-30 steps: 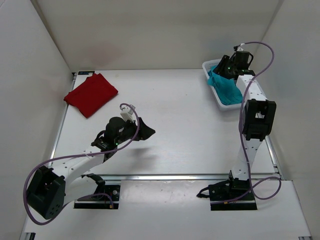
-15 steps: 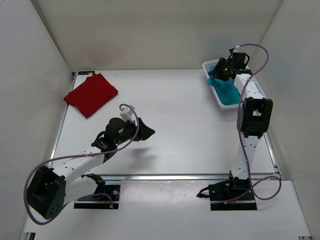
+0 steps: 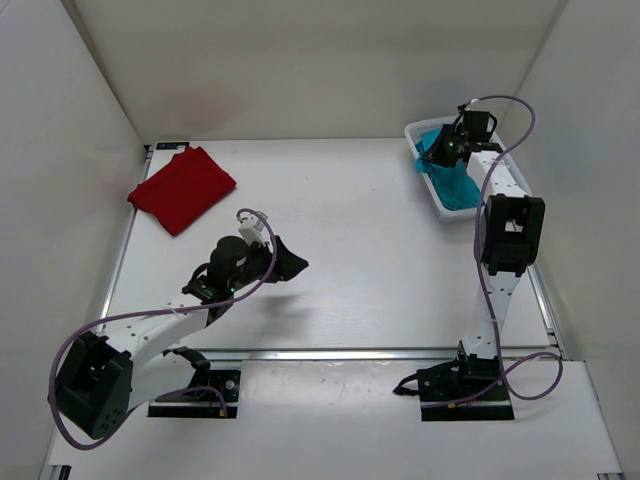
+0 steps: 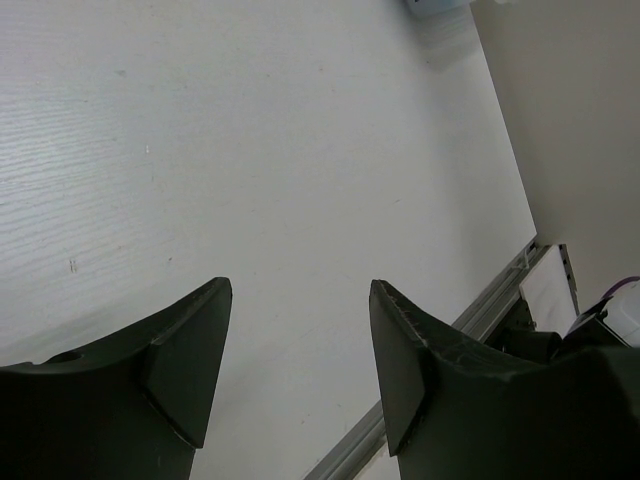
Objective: Fold and stack the t-shirts
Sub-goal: Grab crumpled tshirt from bin with the right arm, then move the tshirt to the center of the board
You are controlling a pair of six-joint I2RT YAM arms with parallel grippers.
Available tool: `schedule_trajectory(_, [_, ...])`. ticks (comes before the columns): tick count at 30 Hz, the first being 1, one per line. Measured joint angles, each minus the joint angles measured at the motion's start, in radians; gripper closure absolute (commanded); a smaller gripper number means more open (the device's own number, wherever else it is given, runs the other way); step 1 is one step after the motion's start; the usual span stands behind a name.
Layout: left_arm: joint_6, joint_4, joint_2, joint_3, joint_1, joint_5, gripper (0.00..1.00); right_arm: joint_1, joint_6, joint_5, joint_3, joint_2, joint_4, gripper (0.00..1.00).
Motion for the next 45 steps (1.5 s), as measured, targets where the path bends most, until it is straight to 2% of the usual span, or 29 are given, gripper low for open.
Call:
schedule_trajectory(7, [-0.006,0.005,0.000,-0.002,0.006,0.000,0.33,-0.010,0.020,-0.011,-0.040,-0.057,0.018,1.00])
schedule_trajectory(11, [-0.006,0.005,0.002,0.001,0.010,0.005,0.32,-0.014,0.042,-0.012,-0.136,-0.217,0.025,1.00])
schedule_trajectory(16, [-0.013,-0.011,0.023,0.037,0.021,0.025,0.34,0.005,0.036,0.004,-0.128,-0.494,0.043,1.00])
schedule_trajectory(21, [-0.031,-0.028,0.007,0.070,0.073,0.046,0.35,0.156,0.004,0.021,-0.016,-0.722,0.052,1.00])
schedule_trajectory(25, [-0.042,-0.055,-0.046,0.082,0.130,0.057,0.35,0.325,0.000,-0.043,0.120,-0.806,0.070,1.00])
schedule_trajectory(28, [-0.052,-0.074,-0.093,0.083,0.201,0.074,0.35,0.360,0.027,-0.128,0.237,-0.809,0.107,1.00])
schedule_trajectory(31, [-0.062,-0.097,-0.148,0.082,0.292,0.085,0.35,0.351,0.083,-0.211,0.259,-0.821,0.174,1.00])
schedule_trajectory(33, [-0.065,-0.109,-0.185,0.080,0.348,0.093,0.35,0.321,0.136,-0.266,0.164,-0.855,0.252,1.00])
schedule_trajectory(36, [-0.066,-0.122,-0.225,0.073,0.399,0.106,0.35,0.279,0.212,-0.317,-0.091,-0.926,0.367,1.00])
schedule_trajectory(40, [-0.061,-0.147,-0.259,0.031,0.426,0.112,0.35,0.294,0.292,-0.332,-0.454,-0.943,0.509,1.00])
schedule_trajectory(42, [-0.058,-0.166,-0.266,0.007,0.429,0.108,0.36,0.314,0.304,-0.322,-0.561,-0.875,0.518,1.00])
schedule_trajectory(45, [-0.050,-0.183,-0.264,-0.025,0.408,0.076,0.36,0.344,0.290,-0.304,-0.532,-0.625,0.431,1.00])
